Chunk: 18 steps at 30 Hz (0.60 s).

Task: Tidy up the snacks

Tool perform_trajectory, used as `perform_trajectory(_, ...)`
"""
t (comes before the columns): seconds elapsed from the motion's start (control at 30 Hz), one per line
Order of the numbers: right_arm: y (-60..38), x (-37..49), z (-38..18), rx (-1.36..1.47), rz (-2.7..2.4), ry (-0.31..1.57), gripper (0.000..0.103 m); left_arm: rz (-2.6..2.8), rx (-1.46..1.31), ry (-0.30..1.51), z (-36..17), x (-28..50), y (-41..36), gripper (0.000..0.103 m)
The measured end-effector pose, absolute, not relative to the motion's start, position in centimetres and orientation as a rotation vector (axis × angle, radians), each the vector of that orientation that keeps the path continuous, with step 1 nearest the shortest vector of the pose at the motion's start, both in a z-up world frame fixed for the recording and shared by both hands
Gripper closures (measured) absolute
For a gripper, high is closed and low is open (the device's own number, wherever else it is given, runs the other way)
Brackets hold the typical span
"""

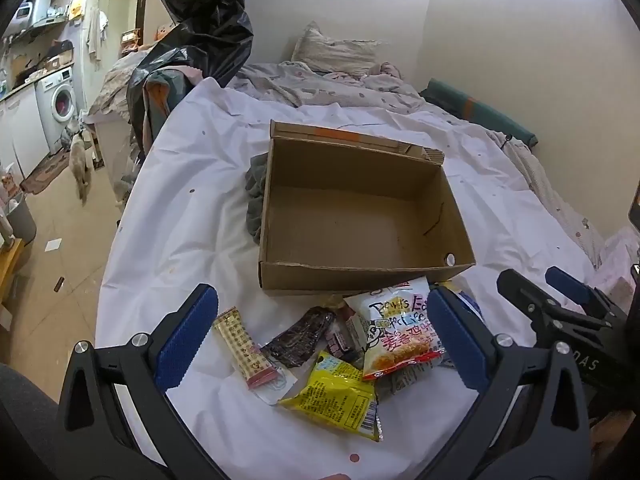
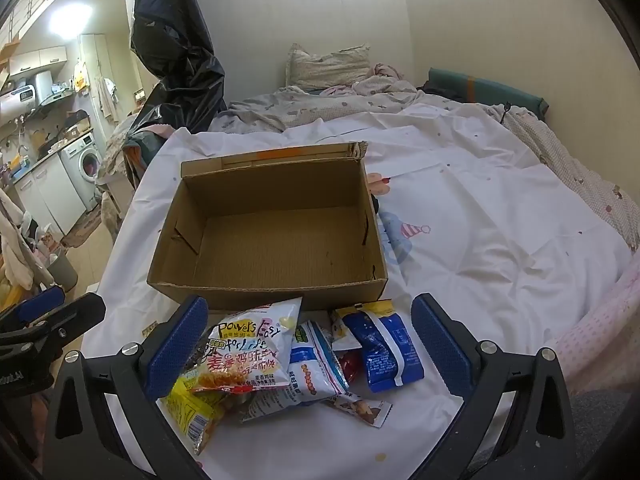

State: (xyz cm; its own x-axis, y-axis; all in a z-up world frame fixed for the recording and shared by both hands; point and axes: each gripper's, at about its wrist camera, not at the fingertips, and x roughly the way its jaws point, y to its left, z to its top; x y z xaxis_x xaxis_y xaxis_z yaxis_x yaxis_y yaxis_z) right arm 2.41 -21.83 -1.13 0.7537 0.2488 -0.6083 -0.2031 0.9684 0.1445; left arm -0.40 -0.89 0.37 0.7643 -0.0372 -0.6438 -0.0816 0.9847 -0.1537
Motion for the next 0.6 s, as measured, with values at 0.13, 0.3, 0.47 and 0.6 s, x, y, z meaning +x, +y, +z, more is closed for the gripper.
perform_trajectory(0.13,-21.75,2.44,-1.03,0.071,0.248,0.674,0.0,0.024,-0.177,0.701,0.32,-0.27,-0.77,0.0)
perform_trajectory(0.3,-21.79,2.4,-1.28,0.069,0.247,0.675,0.0,0.031,-0.185,0.701,0.39,-0.2,-0.59,0.0)
perform_trajectory(0.47,-21.81,2.4,-1.27,0.069,0.247,0.676,0.0,0.037,-0.186,0.7,0.42,-0.27,-0.44,0.0)
perform_trajectory(0.6,-21.81,2.41,-1.28,0.069,0.246,0.676,0.0,0.044,-0.19,0.698,0.41,-0.27,-0.25,0.0)
